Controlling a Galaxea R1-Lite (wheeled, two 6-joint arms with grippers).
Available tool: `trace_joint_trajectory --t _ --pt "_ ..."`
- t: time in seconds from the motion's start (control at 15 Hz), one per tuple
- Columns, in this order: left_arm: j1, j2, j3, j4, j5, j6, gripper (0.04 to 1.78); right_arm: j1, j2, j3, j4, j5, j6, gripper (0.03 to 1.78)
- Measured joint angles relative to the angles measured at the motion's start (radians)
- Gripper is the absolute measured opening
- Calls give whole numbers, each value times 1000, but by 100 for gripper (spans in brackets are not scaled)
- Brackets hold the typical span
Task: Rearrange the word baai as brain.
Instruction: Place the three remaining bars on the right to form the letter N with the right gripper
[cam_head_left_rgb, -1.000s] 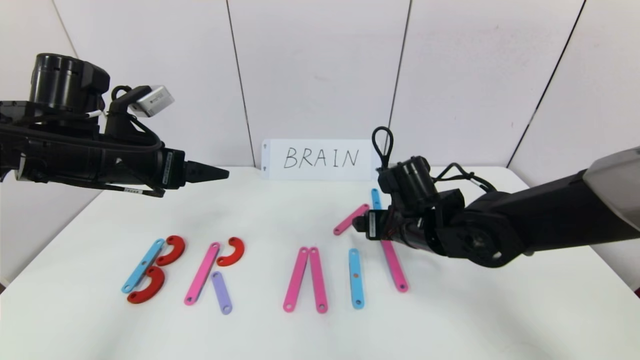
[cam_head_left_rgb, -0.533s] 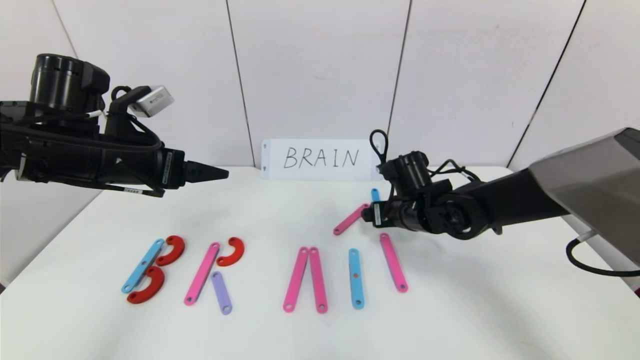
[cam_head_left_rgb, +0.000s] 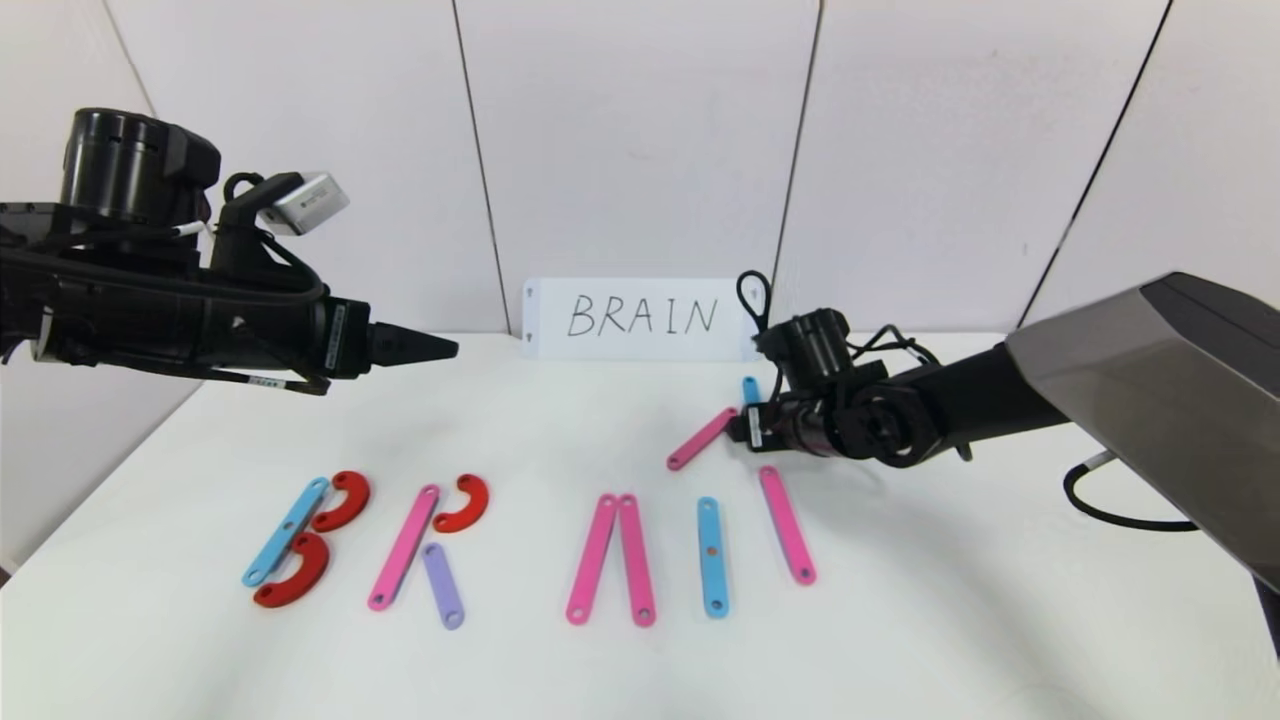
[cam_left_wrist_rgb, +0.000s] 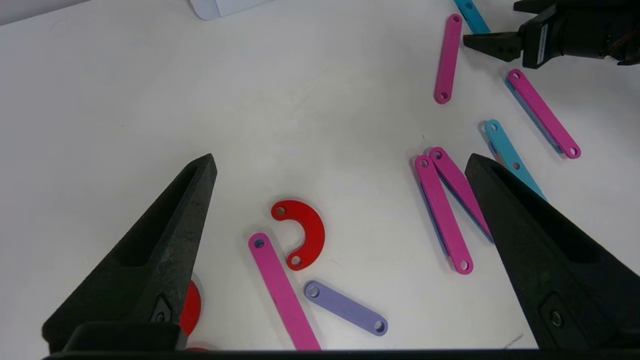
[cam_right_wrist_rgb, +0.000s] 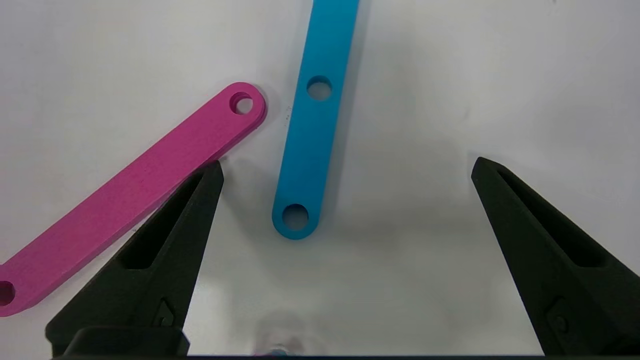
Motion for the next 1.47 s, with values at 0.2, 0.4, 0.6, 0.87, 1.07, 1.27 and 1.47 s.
trace_joint_trajectory --t 0.2,0.4,0.6,0.87,1.07,1.27,1.47 --pt "0 0 1 0 0 1 174 -3 22 -34 1 0 -2 172" --pt "0 0 2 0 0 1 174 0 43 -62 0 -1 -3 150" --pt "-1 -1 2 1 0 1 174 -1 63 -78 -8 -1 0 103" --pt "-2 -2 2 1 0 1 174 6 78 -97 -5 0 5 41" --pt "-1 -3 2 1 0 1 174 8 83 -100 -4 1 10 28" --pt "-5 -4 3 1 0 1 174 8 78 -92 -2 2 13 28" --pt "-7 -4 3 1 0 2 174 7 55 -72 3 3 13 28"
